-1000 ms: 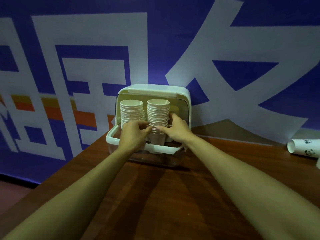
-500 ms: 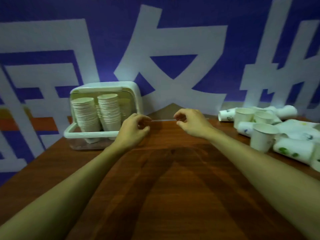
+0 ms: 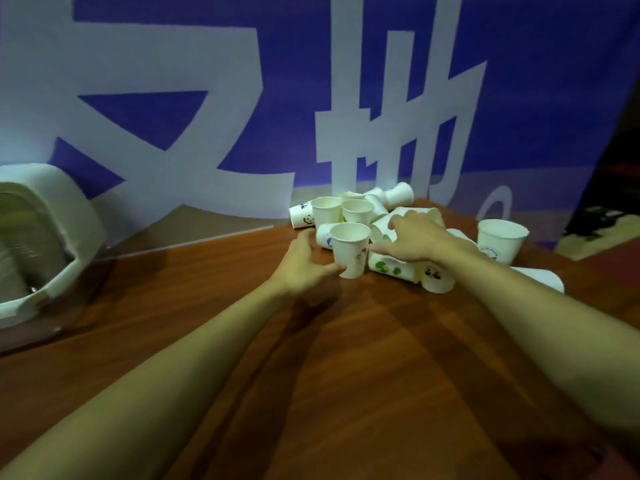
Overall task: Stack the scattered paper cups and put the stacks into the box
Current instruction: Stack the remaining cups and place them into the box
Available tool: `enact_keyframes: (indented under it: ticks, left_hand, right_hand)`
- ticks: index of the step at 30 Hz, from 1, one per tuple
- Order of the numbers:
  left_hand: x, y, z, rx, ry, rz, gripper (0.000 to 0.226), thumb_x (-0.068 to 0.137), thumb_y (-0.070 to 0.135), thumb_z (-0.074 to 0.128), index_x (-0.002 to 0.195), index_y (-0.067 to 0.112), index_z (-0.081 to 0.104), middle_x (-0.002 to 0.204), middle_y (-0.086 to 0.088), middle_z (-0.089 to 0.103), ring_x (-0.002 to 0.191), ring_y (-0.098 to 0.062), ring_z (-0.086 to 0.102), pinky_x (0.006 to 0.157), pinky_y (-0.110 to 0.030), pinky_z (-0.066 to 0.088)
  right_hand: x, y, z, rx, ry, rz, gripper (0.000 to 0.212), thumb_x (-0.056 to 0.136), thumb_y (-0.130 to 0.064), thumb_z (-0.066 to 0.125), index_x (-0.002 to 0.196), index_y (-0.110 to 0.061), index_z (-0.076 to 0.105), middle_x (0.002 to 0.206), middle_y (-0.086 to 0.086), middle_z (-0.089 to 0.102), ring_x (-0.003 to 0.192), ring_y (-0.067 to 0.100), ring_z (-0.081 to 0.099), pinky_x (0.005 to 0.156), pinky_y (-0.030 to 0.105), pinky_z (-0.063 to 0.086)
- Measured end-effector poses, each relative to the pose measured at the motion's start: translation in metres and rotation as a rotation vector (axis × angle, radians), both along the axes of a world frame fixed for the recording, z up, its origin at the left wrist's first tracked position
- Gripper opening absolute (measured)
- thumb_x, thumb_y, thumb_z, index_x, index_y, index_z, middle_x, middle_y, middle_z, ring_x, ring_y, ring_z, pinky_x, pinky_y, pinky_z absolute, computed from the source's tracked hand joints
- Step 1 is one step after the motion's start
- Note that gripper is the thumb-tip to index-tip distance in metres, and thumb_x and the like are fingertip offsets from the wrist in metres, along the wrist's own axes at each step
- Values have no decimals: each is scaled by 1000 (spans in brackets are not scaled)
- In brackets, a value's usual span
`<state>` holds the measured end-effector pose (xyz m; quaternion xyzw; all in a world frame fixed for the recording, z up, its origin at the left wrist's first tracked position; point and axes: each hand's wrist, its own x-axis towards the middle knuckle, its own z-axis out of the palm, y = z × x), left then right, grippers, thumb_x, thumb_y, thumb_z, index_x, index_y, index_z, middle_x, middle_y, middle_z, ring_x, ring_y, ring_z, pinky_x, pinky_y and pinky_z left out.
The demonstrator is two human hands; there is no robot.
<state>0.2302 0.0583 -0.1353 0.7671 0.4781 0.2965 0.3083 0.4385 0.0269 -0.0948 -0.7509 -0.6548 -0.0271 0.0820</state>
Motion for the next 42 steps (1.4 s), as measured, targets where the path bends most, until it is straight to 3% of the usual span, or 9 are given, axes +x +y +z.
enact_keyframes:
  ticks: [3, 8, 12, 17, 22, 27, 32, 37, 42]
  left_hand:
    - [29, 16, -10, -3, -157, 39, 104, 47, 55, 83, 135, 23, 36, 130, -1, 47, 120, -20, 49, 100, -42, 48]
    - [53, 27, -21, -39, -261, 129, 79, 61, 43, 85, 124, 19, 44, 125, -1, 51, 109, -18, 54, 79, -41, 58]
    - [34, 22, -20, 21, -305, 179, 76, 68, 34, 84, 126, 12, 40, 122, 0, 54, 108, -14, 52, 83, -27, 49]
    - [-24, 0, -2, 177, -78, 198, 76, 65, 34, 86, 127, 17, 46, 127, -1, 54, 110, -14, 50, 97, -35, 45]
    - [-74, -23, 13, 347, 223, 212, 76, 62, 39, 85, 127, 26, 49, 121, 1, 53, 115, -22, 49, 102, -50, 39]
    - [-90, -58, 22, 437, 159, 106, 73, 62, 32, 86, 126, 25, 52, 114, 7, 53, 111, -17, 52, 99, -48, 43]
    - [-85, -82, 21, 387, 63, -32, 76, 66, 36, 84, 131, 27, 46, 128, 3, 53, 115, -13, 52, 95, -41, 50]
    - [-69, -92, 16, 329, 181, -77, 84, 72, 51, 73, 140, 53, 23, 125, -2, 48, 110, -18, 51, 92, -33, 47]
    - [-49, -89, 12, 333, 184, -28, 57, 74, 42, 76, 122, 38, 46, 115, 0, 51, 102, -17, 51, 79, -26, 43]
  right_hand:
    - [9, 1, -6, -234, -150, -28, 72, 76, -67, 62, 126, -17, 48, 129, 8, 51, 124, 29, 43, 105, 46, 25]
    - [15, 7, -11, -217, -235, 10, 58, 75, -44, 75, 121, -20, 48, 111, 2, 57, 114, 25, 50, 105, 48, 23]
    - [16, 5, -12, -99, -90, 45, 58, 78, -49, 70, 121, -19, 45, 100, -2, 53, 111, 23, 52, 105, 48, 22]
    - [-2, -4, -3, 48, 93, 126, 61, 78, -51, 68, 124, -20, 43, 99, -2, 54, 106, 23, 53, 107, 52, 28]
    - [-39, -28, 22, 130, 348, 444, 53, 80, -43, 71, 127, -27, 53, 111, -4, 54, 102, 16, 53, 87, 31, 49]
    - [-82, -45, 32, 74, 360, 592, 80, 68, -49, 81, 133, -23, 42, 123, -6, 53, 109, 12, 51, 90, 27, 46]
    - [-107, -49, 20, -117, 672, 658, 84, 79, -37, 75, 144, -16, 27, 144, 8, 47, 130, 21, 48, 105, 40, 45]
    - [-80, -56, 14, 69, 663, 475, 66, 88, -58, 52, 139, -19, 41, 133, 1, 53, 119, 17, 53, 104, 35, 42]
    - [-2, -52, 5, 322, 188, 24, 67, 88, -57, 53, 141, -19, 39, 143, 12, 41, 131, 31, 37, 104, 45, 36]
